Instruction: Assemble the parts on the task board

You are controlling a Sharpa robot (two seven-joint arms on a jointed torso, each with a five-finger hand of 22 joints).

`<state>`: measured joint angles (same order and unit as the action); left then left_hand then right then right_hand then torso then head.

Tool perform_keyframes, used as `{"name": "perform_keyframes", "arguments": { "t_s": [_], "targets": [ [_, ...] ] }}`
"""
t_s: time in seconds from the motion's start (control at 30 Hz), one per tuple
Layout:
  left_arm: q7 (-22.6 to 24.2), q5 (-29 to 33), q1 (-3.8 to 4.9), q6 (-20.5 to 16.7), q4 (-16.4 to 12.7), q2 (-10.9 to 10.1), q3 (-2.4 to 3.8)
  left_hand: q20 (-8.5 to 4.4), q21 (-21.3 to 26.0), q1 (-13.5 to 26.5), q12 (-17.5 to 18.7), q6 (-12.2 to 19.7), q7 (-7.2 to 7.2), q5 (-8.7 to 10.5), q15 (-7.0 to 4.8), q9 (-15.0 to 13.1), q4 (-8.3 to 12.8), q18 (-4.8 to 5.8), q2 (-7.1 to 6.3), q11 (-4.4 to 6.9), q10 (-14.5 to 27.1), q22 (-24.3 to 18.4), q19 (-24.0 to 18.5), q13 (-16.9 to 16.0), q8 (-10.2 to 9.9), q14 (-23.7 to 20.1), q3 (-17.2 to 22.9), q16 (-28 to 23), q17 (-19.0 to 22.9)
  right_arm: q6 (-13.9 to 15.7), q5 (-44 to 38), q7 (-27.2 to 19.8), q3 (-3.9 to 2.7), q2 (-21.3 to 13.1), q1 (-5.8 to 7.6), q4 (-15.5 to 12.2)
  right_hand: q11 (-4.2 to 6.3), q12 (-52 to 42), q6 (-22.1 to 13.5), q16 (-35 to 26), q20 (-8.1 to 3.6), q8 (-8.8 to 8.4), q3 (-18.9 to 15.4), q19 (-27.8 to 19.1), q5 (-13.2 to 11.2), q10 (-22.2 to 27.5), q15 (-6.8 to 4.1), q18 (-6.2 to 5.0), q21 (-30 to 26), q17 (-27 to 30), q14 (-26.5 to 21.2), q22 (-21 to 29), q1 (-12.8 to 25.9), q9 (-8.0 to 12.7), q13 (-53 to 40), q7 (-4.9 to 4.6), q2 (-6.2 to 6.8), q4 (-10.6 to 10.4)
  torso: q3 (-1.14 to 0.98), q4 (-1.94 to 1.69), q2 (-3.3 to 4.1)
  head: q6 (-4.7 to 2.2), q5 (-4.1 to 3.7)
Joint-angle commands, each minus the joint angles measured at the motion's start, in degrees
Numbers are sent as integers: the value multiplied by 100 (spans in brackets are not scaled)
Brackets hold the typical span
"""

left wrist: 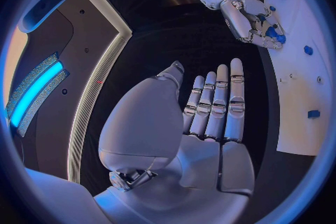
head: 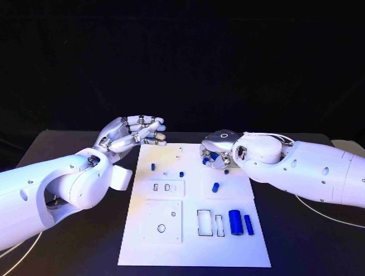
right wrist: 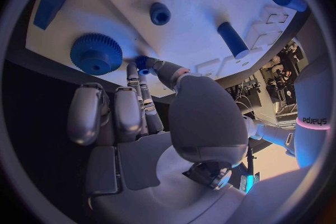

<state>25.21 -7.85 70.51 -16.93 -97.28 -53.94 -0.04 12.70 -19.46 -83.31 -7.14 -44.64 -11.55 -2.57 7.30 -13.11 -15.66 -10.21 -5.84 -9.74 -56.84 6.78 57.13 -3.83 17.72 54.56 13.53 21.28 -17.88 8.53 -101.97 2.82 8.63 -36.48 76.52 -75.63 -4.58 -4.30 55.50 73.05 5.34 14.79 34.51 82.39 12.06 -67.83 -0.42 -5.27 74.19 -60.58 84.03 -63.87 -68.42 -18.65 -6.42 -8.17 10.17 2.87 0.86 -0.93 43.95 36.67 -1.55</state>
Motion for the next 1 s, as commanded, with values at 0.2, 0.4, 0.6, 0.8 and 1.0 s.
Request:
{"name": "perform_keyframes", "arguments": {
  "t_s": [0.2,0.4,0.6,0.8,1.0],
  "targets": [
    [16,20,22,112,-23,-4,6,14,15,65,18,37,-119,-31,3,10,-44,-23,11,-26,5,-10,19,7,-40,-42,-3,-22,-7,24,-22,20,5,33,-26,57,74,-81,212,96,-50,177,71,32,-209,-199,-59,52,55,-32,136,-75,-176,-165,-80,77,-178,-6,0,-1,5,18,9],
    [8,20,28,117,-21,-6,6,15,17,68,25,41,-123,-31,5,12,-45,-23,15,-29,7,-11,19,7,-43,-43,-3,-24,-11,288,-23,38,5,37,-37,68,114,-108,297,127,-80,282,117,37,-307,-303,-91,57,79,-30,131,-120,-251,-285,-131,116,-283,10,0,3,4,21,13],
    [-1,20,30,118,1,-2,6,15,17,68,25,41,-123,-31,5,12,-45,-23,15,-29,7,-11,19,7,-43,-43,-3,-24,-11,550,22,45,5,-2,-41,-31,125,-115,318,135,-92,322,114,31,-315,-336,-100,55,74,-24,129,-115,-262,-334,-150,125,-299,16,2,6,-2,8,17],
    [-4,20,31,121,40,2,5,16,18,69,31,44,-126,-31,6,13,-46,-24,17,-31,11,-13,19,7,-46,-43,-2,-25,-13,851,68,152,-8,11,-31,-118,123,-108,309,141,-97,333,90,29,-325,-337,-100,56,73,-21,127,-117,-233,-359,-158,124,-276,6,7,2,-3,-31,33],
    [-6,21,31,126,62,11,5,16,18,69,31,44,-126,-31,6,13,-46,-24,17,-31,11,-13,19,7,-46,-43,-2,-25,-13,1034,70,217,-26,205,-6,41,122,-104,302,143,-98,333,85,30,-328,-333,-100,57,76,-21,127,-124,-225,-365,-159,122,-267,3,5,-14,10,-66,55]
  ]
}}
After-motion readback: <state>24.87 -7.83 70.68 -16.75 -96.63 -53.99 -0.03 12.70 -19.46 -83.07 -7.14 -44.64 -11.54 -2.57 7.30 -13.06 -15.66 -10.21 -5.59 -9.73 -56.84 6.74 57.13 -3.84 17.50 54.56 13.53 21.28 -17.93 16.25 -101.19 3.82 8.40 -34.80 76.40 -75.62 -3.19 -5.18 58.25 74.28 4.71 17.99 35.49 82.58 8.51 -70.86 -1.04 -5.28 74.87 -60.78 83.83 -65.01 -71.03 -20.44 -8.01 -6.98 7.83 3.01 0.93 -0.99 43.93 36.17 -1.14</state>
